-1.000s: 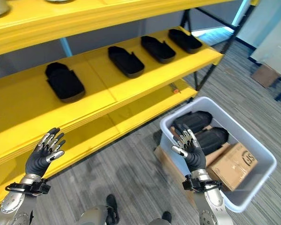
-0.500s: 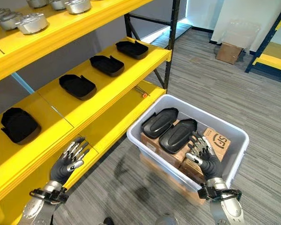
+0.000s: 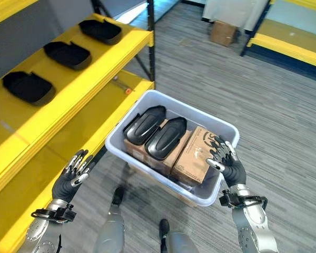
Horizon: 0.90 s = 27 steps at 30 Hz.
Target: Move parts from the plastic box to the shelf.
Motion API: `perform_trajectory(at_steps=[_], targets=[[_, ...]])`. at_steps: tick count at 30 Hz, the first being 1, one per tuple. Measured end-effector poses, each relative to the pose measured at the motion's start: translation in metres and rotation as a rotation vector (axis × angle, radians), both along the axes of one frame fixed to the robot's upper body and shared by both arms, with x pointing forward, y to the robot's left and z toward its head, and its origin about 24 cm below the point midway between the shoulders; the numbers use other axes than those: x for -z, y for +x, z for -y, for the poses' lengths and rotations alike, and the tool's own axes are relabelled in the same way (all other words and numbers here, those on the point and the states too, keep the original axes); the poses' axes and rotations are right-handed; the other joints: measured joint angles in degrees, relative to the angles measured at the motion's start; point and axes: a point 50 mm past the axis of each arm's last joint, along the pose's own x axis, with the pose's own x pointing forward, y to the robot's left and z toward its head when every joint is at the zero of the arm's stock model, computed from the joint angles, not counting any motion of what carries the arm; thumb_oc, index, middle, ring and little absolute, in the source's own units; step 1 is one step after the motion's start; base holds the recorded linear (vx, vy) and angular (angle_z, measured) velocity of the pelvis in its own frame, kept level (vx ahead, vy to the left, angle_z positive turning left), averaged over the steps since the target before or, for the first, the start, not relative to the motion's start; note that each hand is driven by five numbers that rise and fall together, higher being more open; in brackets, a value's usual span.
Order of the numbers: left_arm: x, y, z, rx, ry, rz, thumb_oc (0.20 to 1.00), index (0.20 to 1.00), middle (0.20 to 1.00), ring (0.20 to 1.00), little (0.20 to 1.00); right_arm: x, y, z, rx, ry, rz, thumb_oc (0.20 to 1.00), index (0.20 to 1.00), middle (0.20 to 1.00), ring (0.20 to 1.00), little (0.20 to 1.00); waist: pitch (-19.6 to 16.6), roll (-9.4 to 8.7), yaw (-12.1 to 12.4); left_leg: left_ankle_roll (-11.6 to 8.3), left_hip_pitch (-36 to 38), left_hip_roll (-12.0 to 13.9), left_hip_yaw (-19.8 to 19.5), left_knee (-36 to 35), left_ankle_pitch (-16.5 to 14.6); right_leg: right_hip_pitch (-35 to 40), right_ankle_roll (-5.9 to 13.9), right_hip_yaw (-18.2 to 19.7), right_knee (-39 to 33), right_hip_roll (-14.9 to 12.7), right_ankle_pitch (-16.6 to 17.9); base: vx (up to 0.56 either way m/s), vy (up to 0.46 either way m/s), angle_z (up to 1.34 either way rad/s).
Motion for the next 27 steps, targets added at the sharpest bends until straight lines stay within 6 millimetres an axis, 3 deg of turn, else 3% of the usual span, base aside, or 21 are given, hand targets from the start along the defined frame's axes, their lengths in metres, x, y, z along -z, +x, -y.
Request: perform_trajectory(at_steps=[1,2,3,5,9,13,14,15,17,18,20,23,25,27], targets=[[-0.006,0.007,0.002,0.027,0.026,0.025,1.0,1.0,1.0,1.0,1.0,0.002,-0.006,0.006,0.03,-0.006,-0.018,1.0,1.0,1.0,1.0,1.0,-0.12,0.27,-0.85,0.46,0.5,-1.22,2.87,-1.32,0.1,0.07,1.08,-0.46,-0.18,-2.18,-0.4,0.09,0.188,0.05],[-0.011,0.01,0.001,0.029,0.03,0.05,1.0,1.0,1.0,1.0,1.0,0.002,-0.007,0.007,0.032,-0.01,-0.018,1.0,1.0,1.0,1.0,1.0,0.0,0.37,-1.07,-1.43,1.86,-2.04,3.99,-3.1,-0.84,0.13,2.36,-0.46,-0.16,-3.62,-1.14,0.09,0.163,0.08],[-0.017,0.015,0.0,0.019,0.037,0.075,1.0,1.0,1.0,1.0,1.0,0.005,-0.007,0.0,0.016,0.007,-0.026,1.0,1.0,1.0,1.0,1.0,0.85,-1.28,-1.1,0.0,2.11,-5.06,5.59,-3.27,-0.5,0.01,3.75,-1.11,-0.63,-7.02,0.15,0.15,0.295,-0.03],[-0.026,0.023,0.0,0.021,0.057,0.107,1.0,1.0,1.0,1.0,1.0,0.001,-0.003,-0.017,-0.026,0.052,0.01,1.0,1.0,1.0,1.0,1.0,1.32,-2.33,0.34,3.75,2.86,-9.63,8.07,-1.6,-3.13,1.25,6.13,-1.16,-2.18,-12.37,3.07,0.12,0.251,-0.1],[-0.032,0.024,-0.006,0.005,0.103,0.122,1.0,1.0,1.0,1.0,1.0,-0.006,0.012,-0.033,-0.058,0.096,0.063,1.0,1.0,1.0,1.0,1.0,1.31,-3.75,1.02,6.66,3.97,-12.28,13.29,-0.32,-5.9,1.2,9.15,-0.84,-3.43,-16.44,6.85,0.06,0.191,-0.51],[-0.036,0.026,-0.008,-0.011,0.111,0.136,1.0,1.0,1.0,1.0,1.0,-0.008,0.018,-0.039,-0.074,0.104,0.068,1.0,1.0,1.0,1.0,1.0,1.16,-5.74,0.31,7.88,3.92,-12.11,18.37,-0.57,-6.69,-2.25,10.43,-1.38,-3.78,-17.62,8.48,0.0,0.097,-0.7],[-0.037,0.026,-0.009,-0.015,0.13,0.139,1.0,1.0,1.0,1.0,1.0,-0.008,0.019,-0.042,-0.082,0.105,0.067,1.0,1.0,1.0,1.0,1.0,1.08,-5.98,0.28,8.18,4.1,-11.59,20.26,-0.77,-6.94,-3.3,10.28,-4.05,-4.49,-17.72,9.33,-0.02,0.111,-1.01],[-0.037,0.023,-0.013,-0.027,0.145,0.137,1.0,1.0,1.0,1.0,1.0,-0.01,0.024,-0.048,-0.108,0.108,0.075,1.0,1.0,1.0,1.0,1.0,1.14,-6.18,1.46,8.2,4.25,-10.32,22.58,-1.36,-6.93,-4.48,9.64,-9.08,-4.5,-17.32,10.42,0.01,0.059,-1.3],[-0.037,0.02,-0.014,-0.047,0.155,0.132,1.0,1.0,1.0,1.0,1.0,-0.015,0.032,-0.059,-0.153,0.111,0.098,1.0,1.0,1.0,1.0,1.0,1.36,-6.39,1.72,8.1,5.52,-9.72,26.46,-1.78,-7.25,-4.61,8.76,-23.89,-5.6,-18.76,11.17,0.03,0.025,-1.16],[-0.035,0.019,-0.013,-0.046,0.145,0.13,1.0,1.0,1.0,1.0,1.0,-0.012,0.034,-0.059,-0.157,0.103,0.082,1.0,1.0,1.0,1.0,1.0,1.42,-6.07,1.42,7.92,6.03,-9.44,27.32,-2.08,-7.14,-4.88,8.68,-26.44,-4.91,-19.28,11.28,0.02,-0.007,-0.48],[-0.033,0.02,-0.003,-0.038,0.097,0.141,1.0,1.0,1.0,1.0,1.0,-0.009,0.032,-0.055,-0.143,0.097,0.064,1.0,1.0,1.0,1.0,1.0,1.58,-4.88,0.82,6.02,5.71,-8.27,27.15,-0.05,-8.91,-4.81,8.33,-23.69,-5.5,-17.91,10.8,0.0,-0.034,-0.36],[-0.029,0.02,0.005,-0.026,0.067,0.131,1.0,1.0,1.0,1.0,1.0,-0.012,0.036,-0.057,-0.139,0.097,0.074,1.0,1.0,1.0,1.0,1.0,1.82,-3.28,0.33,5.73,3.31,-6.76,27.73,-0.09,-7.77,-7.97,7.26,-22.85,-5.07,-16.52,10.93,-0.02,-0.112,-0.22],[-0.03,0.025,0.017,0.001,0.039,0.14,1.0,1.0,1.0,1.0,1.0,-0.021,0.054,-0.065,-0.153,0.088,0.104,1.0,1.0,1.0,1.0,1.0,2.49,-2.22,0.02,5.73,0.85,-5.89,28.67,0.8,-7.47,-11.12,6.57,-21.75,-4.27,-15.87,10.93,-0.04,-0.105,-0.19],[-0.038,0.035,0.03,0.037,0.011,0.182,1.0,1.0,1.0,1.0,1.0,-0.036,0.073,-0.076,-0.171,0.056,0.152,1.0,1.0,1.0,1.0,1.0,4.12,-0.07,-0.08,5.85,0.36,-5.53,28.96,0.83,-7.35,-11.97,6.29,-21.4,-4.19,-15.46,11.36,-0.06,-0.09,-0.19]])
